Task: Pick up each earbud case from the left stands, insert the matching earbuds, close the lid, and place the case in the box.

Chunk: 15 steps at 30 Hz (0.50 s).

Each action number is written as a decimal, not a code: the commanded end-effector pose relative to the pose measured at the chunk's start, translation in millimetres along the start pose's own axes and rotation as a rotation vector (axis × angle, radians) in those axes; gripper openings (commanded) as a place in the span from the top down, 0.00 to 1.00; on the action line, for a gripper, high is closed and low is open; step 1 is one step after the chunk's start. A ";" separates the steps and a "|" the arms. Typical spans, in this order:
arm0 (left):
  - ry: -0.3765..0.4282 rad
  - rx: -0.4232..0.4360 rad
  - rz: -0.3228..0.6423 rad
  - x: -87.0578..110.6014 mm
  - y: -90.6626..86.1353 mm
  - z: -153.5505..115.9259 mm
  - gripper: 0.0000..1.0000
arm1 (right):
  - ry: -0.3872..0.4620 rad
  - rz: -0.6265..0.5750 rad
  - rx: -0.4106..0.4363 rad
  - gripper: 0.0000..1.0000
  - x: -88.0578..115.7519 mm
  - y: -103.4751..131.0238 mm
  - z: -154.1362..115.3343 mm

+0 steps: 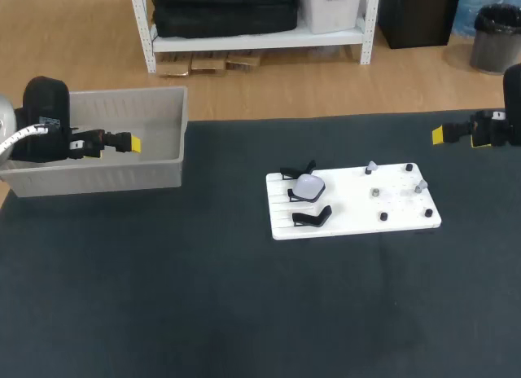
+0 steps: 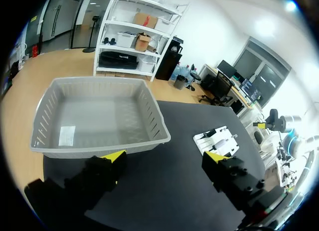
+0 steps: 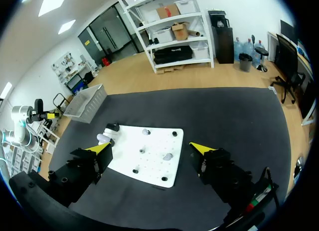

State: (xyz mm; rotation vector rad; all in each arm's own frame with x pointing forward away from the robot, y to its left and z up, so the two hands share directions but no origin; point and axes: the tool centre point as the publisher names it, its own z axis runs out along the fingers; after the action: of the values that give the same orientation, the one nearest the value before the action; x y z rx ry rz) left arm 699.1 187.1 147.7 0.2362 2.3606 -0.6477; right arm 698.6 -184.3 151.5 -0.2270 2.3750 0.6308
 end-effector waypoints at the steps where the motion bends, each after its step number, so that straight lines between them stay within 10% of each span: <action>1: 0.009 -0.011 -0.003 -1.7 -2.3 -0.2 0.00 | 0.000 -0.001 -0.002 0.00 0.0 -0.7 0.3; 15: -0.050 0.070 0.053 -3.9 -5.3 -0.6 0.00 | 0.000 -0.001 -0.002 0.00 0.0 -0.7 0.3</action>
State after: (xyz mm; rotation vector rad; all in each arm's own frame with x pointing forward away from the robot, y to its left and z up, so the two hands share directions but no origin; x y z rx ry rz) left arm 699.1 186.5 148.3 0.2390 2.3593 -0.6473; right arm 698.6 -184.3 151.5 -0.2270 2.3750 0.6308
